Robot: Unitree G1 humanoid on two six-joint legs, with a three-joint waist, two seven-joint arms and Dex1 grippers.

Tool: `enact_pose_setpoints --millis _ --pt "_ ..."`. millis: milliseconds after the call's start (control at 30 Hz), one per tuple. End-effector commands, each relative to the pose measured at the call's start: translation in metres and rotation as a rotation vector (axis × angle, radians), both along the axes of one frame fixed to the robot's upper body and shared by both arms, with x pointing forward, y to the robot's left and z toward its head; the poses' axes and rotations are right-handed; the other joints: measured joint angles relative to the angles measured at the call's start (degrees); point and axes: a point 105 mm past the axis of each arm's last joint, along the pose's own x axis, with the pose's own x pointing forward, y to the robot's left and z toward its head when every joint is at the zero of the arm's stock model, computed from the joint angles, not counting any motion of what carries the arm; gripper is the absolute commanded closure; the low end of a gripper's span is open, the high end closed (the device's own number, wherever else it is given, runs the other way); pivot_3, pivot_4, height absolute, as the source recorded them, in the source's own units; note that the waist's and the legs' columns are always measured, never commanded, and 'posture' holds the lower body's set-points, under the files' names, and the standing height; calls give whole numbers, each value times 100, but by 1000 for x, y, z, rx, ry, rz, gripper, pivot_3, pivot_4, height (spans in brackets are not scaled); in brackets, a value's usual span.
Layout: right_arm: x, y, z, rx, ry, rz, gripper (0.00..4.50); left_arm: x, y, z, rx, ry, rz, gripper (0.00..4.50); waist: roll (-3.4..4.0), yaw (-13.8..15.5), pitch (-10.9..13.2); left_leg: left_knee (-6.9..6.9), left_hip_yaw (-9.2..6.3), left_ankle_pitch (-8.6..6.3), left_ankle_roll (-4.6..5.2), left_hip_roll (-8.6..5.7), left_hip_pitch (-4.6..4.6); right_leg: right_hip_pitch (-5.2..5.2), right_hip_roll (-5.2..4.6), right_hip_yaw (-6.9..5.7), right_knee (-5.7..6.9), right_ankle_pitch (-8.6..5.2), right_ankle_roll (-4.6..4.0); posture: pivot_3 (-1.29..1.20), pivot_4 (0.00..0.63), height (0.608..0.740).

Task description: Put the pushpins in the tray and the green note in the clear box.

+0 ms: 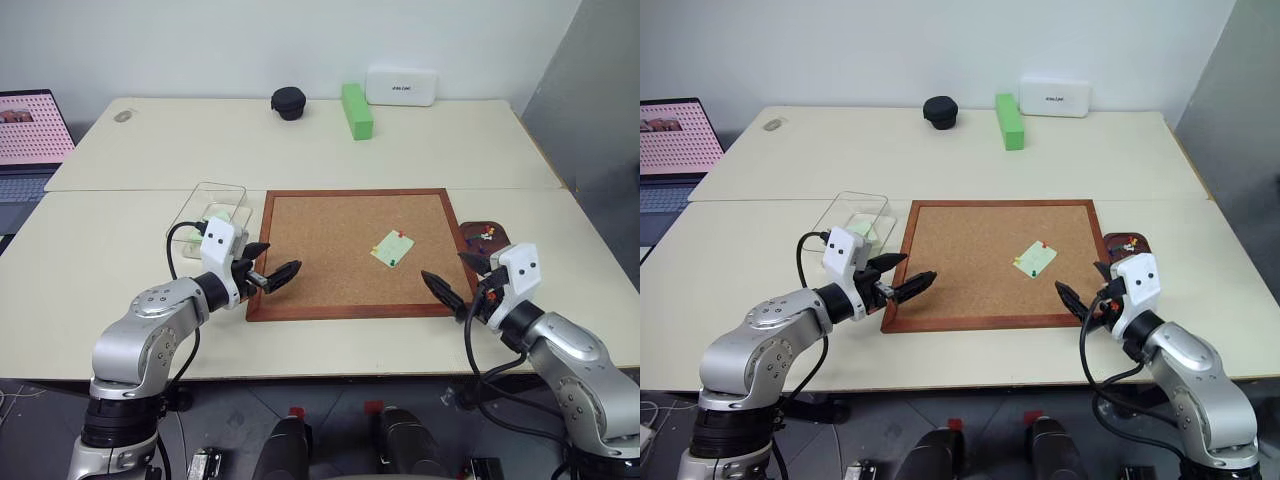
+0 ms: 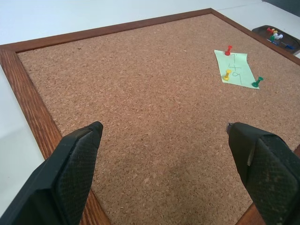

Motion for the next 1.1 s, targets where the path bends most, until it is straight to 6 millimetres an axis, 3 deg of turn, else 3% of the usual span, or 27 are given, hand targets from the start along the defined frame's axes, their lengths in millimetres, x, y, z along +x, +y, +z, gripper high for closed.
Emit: enact_pose_setpoints --millis 33,700,933,1100 --pt "0 1 10 1 -49 3 0 0 0 15 21 -75 -17 9 0 0 0 0 0 0 0 0 0 0 0 0 0 0 0 0 150 740" --pt "4 -4 9 -10 -58 -12 0 0 -11 16 3 -75 -63 9 0 0 0 0 1 0 0 0 0 0 0 1 0 0 0 0 150 740" --pt "10 3 8 -26 -66 -13 0 1 -19 18 -15 -66 -113 9 0 1 0 0 1 0 0 0 0 0 0 1 1 0 0 0 150 740" --pt "16 14 12 -20 -72 25 0 4 -33 20 -9 -95 -199 878 0 0 0 0 2 0 0 -1 1 0 0 1 1 1 1 0 150 740"
